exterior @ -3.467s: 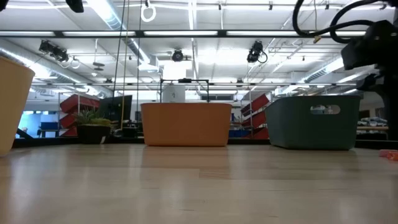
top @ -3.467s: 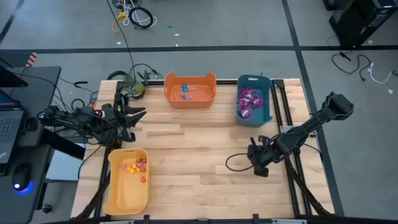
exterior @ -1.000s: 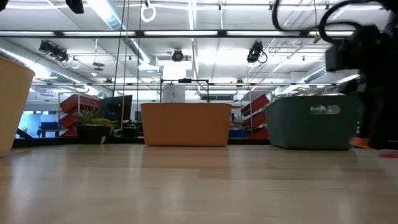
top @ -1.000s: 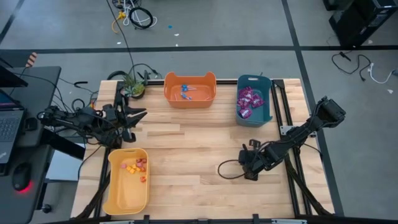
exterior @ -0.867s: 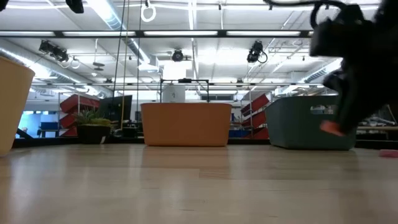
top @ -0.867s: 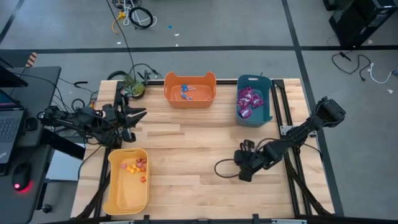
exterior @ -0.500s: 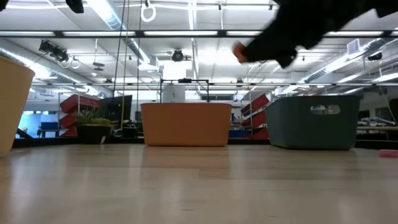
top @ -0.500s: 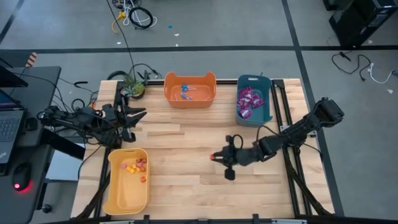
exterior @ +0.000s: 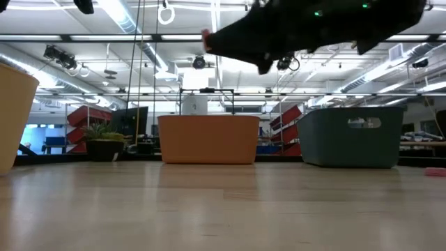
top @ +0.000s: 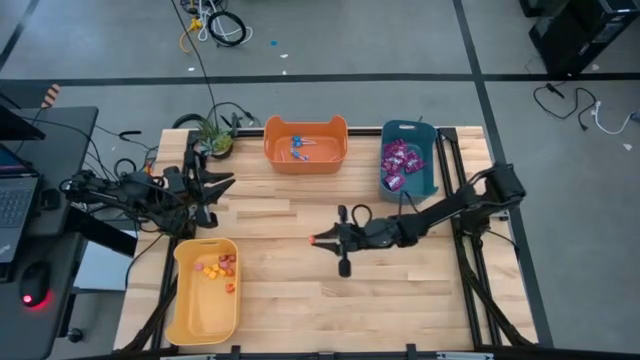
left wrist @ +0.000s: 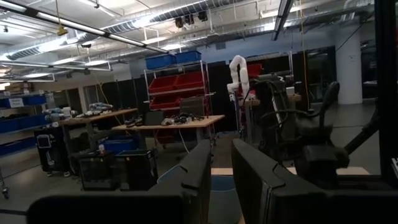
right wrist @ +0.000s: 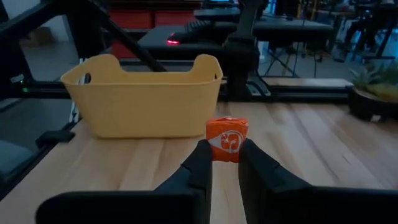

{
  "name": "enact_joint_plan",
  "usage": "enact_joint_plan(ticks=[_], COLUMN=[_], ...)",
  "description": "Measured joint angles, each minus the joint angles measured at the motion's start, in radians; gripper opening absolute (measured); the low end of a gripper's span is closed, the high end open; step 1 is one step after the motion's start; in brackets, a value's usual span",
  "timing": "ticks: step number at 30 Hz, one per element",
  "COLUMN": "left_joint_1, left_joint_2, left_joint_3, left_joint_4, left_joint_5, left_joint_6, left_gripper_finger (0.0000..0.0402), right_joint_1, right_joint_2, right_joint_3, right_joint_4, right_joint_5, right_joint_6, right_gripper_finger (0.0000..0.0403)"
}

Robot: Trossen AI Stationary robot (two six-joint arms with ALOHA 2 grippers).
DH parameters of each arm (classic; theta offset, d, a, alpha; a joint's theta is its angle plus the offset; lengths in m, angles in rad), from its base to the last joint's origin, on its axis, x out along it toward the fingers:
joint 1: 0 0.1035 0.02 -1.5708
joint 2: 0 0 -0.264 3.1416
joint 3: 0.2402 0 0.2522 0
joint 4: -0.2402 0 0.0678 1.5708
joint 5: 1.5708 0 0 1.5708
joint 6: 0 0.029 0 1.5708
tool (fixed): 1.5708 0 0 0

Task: Sort candy
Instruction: Put the orange candy into the yellow bin

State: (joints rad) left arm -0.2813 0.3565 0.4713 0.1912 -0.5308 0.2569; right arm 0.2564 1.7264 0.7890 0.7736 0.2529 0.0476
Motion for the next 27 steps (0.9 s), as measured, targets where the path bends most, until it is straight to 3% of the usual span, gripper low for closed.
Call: enact_joint_plan(ticks=[27], left_joint_1=[0.0], left_joint_2=[0.0], left_joint_3=[0.0], left_joint_4=[0.035], left_joint_5=[0.0], left_joint_6=[0.0], left_gripper_finger=[0.0067], right_joint_1=[-0.139], right_joint_2=[0.461], right_joint_3=[0.663], right_joint_4=[-0.004], right_joint_5=[-0.348], right_joint_6=[-0.091], right_gripper_finger=[0.0049])
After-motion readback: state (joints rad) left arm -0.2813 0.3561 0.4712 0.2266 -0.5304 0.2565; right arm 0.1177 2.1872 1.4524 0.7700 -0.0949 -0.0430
